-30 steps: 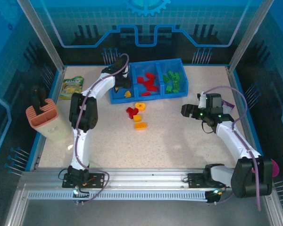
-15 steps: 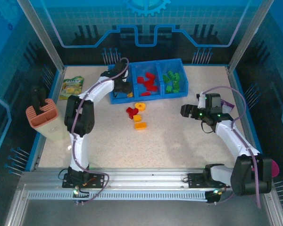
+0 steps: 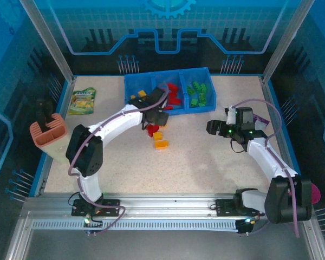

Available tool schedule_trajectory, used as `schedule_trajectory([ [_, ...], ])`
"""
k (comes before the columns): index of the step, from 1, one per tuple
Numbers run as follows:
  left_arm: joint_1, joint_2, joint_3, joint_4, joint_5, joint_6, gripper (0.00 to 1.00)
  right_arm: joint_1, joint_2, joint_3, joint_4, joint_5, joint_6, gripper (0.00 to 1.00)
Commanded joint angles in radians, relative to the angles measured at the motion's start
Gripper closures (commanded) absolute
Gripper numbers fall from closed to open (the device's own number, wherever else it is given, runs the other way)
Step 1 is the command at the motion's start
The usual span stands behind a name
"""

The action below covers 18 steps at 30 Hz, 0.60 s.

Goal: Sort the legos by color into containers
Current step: Pick up the lego from the center of the table.

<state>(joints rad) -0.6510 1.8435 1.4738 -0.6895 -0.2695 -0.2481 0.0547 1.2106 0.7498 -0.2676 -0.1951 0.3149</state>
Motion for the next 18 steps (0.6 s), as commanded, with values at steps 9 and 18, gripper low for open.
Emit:
schedule_trajectory([
  [9, -0.119, 0.046, -0.083, -0.069, -0.062, -0.362, 0.38, -0.005, 0.012, 0.013, 0.044, -0.062, 0.020, 0.07],
  [18, -0.130, 0.101, -0.067, -0.033, -0.017, -0.402, 0.37, -0.006, 0.013, -0.006, 0.066, -0.083, 0.019, 0.06],
])
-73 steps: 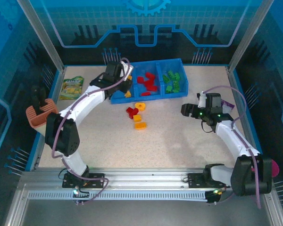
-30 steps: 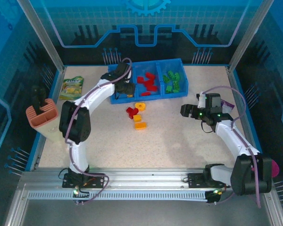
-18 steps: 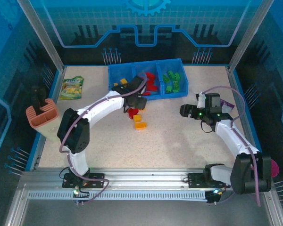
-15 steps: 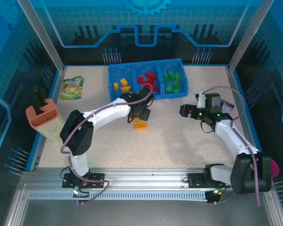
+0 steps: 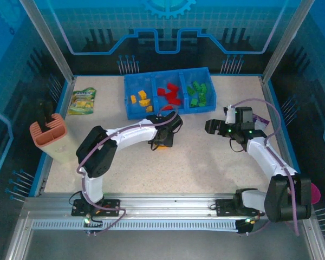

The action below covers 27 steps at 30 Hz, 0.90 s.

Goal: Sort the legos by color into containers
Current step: Pick up the lego from the center of the table.

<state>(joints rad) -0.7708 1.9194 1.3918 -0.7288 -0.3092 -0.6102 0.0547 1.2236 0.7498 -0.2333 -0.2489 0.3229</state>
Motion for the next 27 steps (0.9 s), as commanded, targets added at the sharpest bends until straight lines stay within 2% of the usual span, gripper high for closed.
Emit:
schedule_trajectory([
  [1, -0.012, 0.032, 0.020, 0.008, 0.022, -0.041, 0.37, -0.006, 0.004, -0.006, 0.032, -0.032, 0.011, 0.06],
  [23, -0.014, 0.099, 0.007, 0.040, 0.071, -0.066, 0.36, -0.006, 0.002, -0.012, 0.035, -0.029, 0.010, 0.05],
  [27, -0.012, 0.098, -0.001, 0.048, 0.061, -0.069, 0.43, -0.005, 0.005, -0.015, 0.039, -0.030, 0.011, 0.05],
])
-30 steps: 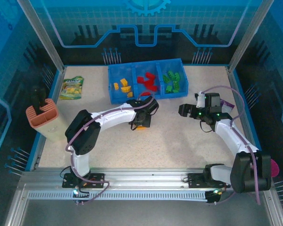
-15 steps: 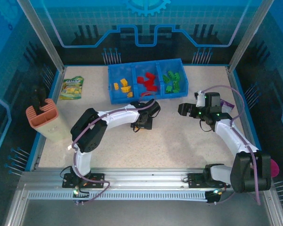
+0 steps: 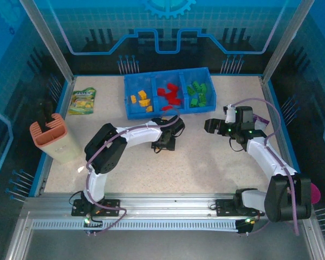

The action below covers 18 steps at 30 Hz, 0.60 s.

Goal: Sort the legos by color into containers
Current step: Pick up the lego from the center of the table.

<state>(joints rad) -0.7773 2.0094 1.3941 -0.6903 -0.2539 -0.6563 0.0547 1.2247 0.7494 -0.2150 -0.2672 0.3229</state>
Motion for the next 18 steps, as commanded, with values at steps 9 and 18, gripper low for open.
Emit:
schedule_trajectory([
  [9, -0.004, 0.020, -0.016, 0.020, 0.022, -0.030, 0.69, -0.006, 0.008, -0.014, 0.019, -0.011, 0.011, 0.04],
  [18, -0.002, -0.063, -0.016, -0.013, -0.020, 0.004, 0.82, -0.005, 0.023, -0.013, 0.022, -0.013, 0.013, 0.04],
])
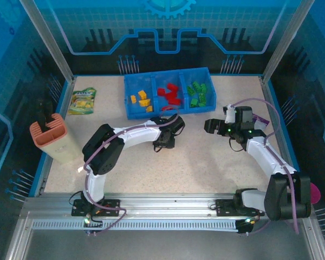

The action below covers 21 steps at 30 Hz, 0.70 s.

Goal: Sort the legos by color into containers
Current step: Pick up the lego from the center of the table, then place the lego in the container.

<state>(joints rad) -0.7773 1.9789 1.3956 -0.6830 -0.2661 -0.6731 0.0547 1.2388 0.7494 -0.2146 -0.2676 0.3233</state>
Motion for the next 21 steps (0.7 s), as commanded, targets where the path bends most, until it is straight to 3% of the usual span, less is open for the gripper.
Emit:
schedule_trajectory([
  [1, -0.001, -0.051, -0.011, -0.030, -0.018, 0.029, 0.82, -0.006, 0.010, -0.012, 0.023, -0.013, 0.013, 0.04],
  [14, 0.155, -0.267, 0.092, -0.042, -0.071, 0.153, 0.83, -0.005, 0.024, -0.010, 0.021, -0.015, 0.011, 0.03],
  [21, 0.309, -0.227, 0.222, 0.049, -0.106, 0.272, 0.81, -0.003, 0.044, -0.005, 0.028, -0.033, 0.013, 0.03],
])
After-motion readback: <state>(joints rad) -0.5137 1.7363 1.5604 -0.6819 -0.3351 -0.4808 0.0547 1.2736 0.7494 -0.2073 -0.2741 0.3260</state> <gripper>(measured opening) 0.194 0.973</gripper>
